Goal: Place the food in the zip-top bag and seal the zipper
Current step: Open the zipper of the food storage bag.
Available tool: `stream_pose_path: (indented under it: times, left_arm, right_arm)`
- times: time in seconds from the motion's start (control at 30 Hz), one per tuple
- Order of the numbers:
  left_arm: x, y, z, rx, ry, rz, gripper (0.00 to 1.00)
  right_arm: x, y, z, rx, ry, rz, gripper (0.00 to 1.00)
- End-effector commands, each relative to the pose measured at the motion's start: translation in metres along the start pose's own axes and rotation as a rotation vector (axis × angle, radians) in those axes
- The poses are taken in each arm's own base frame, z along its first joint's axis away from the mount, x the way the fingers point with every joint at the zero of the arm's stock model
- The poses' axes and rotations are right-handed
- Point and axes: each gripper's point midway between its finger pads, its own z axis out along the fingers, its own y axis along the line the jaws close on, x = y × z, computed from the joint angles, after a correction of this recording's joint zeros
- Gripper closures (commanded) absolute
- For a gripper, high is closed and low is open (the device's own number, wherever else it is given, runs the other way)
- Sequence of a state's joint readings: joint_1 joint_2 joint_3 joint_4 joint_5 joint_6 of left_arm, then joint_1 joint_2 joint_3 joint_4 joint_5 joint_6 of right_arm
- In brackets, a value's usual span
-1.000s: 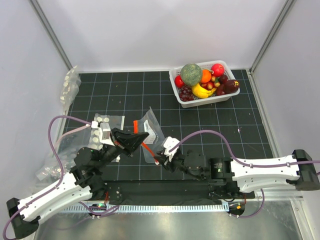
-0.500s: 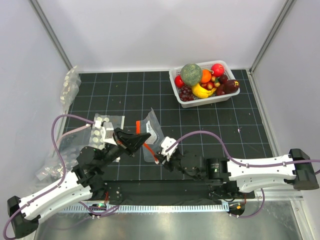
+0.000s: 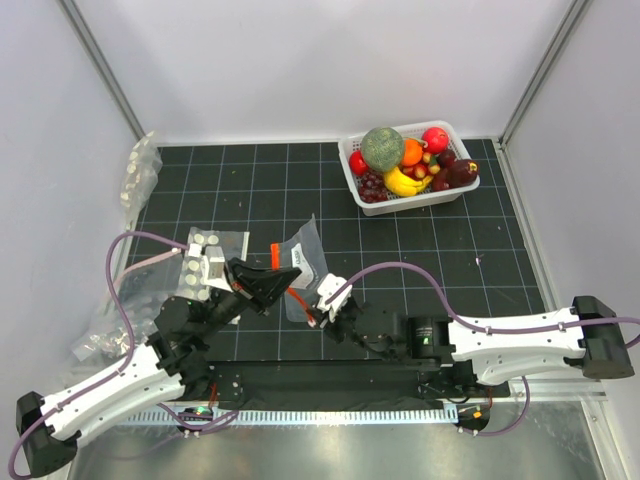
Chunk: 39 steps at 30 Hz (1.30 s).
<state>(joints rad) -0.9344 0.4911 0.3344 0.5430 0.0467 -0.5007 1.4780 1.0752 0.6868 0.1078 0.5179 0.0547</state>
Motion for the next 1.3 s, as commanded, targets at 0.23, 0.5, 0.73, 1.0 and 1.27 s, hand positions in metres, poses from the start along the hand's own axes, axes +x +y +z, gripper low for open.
stream_pose_path:
  times: [0.23,0.5,0.73,1.0,1.27]
  left_arm:
    - [-0.023,-0.01,0.0,0.033,-0.095,-0.035,0.99]
    - [-0.014,-0.009,0.006,0.039,-0.072,-0.054,0.99]
    - [-0.009,-0.01,0.01,0.053,-0.061,-0.07,1.0]
    - [-0.026,-0.008,-0.003,0.022,-0.117,-0.048,1.0]
    - [-0.004,-0.009,0.009,0.055,-0.051,-0.084,1.0]
  right_arm:
    - [-0.034,-0.003,0.004,0.046,-0.094,0.053,0.75]
    - [-0.045,-0.001,0.001,0.025,-0.137,0.066,0.75]
    - [-0.049,0.001,0.004,0.022,-0.143,0.063,0.76]
    - [-0.025,0.01,0.021,0.022,-0.075,0.03,0.76]
    - [-0.033,0.008,0.018,0.027,-0.108,0.053,0.76]
